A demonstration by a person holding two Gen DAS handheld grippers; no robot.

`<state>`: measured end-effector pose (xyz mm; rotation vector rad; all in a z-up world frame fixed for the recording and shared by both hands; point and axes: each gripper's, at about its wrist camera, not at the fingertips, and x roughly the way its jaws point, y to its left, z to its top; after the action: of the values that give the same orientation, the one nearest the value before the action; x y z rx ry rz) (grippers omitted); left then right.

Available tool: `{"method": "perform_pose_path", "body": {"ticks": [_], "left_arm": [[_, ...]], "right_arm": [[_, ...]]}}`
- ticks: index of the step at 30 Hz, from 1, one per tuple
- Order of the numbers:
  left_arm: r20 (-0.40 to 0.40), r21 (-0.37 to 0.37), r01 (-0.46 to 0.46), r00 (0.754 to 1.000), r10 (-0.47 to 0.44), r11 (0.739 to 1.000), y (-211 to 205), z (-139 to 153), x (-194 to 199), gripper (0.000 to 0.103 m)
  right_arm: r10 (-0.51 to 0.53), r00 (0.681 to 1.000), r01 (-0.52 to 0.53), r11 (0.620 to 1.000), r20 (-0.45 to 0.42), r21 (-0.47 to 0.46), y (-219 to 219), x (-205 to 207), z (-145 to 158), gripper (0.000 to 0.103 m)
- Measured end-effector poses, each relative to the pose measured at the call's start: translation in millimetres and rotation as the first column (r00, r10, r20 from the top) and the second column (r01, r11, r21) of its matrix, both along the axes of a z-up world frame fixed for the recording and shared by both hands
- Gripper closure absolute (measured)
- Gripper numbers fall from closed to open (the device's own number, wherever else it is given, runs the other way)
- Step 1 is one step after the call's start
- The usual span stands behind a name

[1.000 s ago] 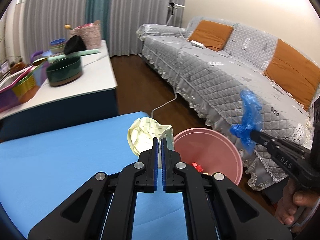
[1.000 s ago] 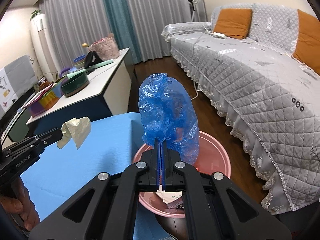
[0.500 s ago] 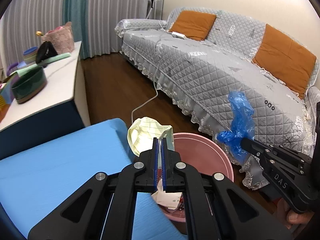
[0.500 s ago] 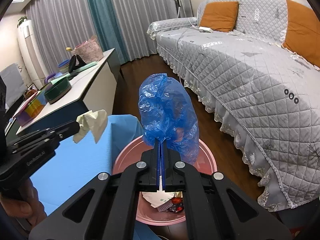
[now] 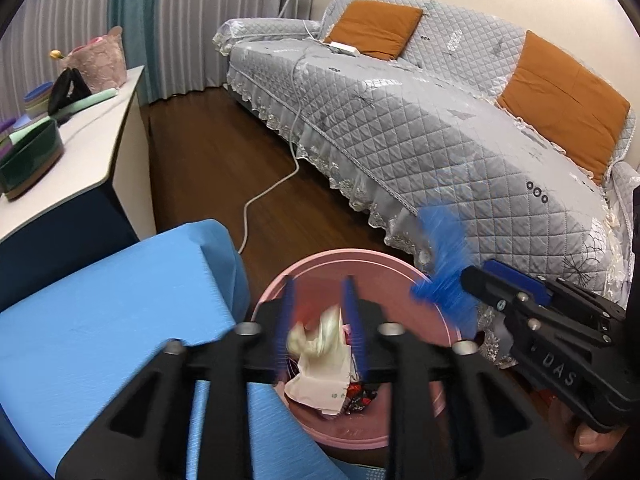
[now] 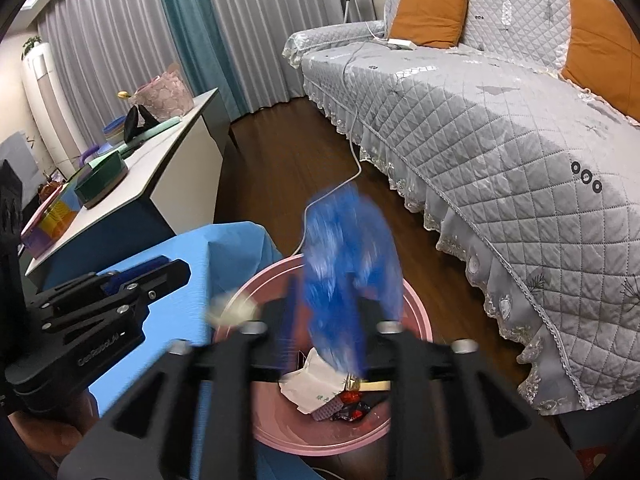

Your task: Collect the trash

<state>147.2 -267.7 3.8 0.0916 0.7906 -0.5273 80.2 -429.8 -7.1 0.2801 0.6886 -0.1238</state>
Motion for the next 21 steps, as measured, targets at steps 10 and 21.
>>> {"method": "perform_pose_path", "body": {"ticks": [10,21], "left_arm": [[0.021,-0.021,-0.056,0.998,0.056,0.998,30,21,-12,0.069],[0.082,-0.073,-0.133,0.987,0.139,0.988,95,59,-58,0.046]], "right_arm": [[-0.017,1.000,0.017,1.000,0.014,-0.016,3,-5,6,0.039],[0.051,0.993,-0.045,0.997,0.103,-0.058,42,-34,33,0.017]]}}
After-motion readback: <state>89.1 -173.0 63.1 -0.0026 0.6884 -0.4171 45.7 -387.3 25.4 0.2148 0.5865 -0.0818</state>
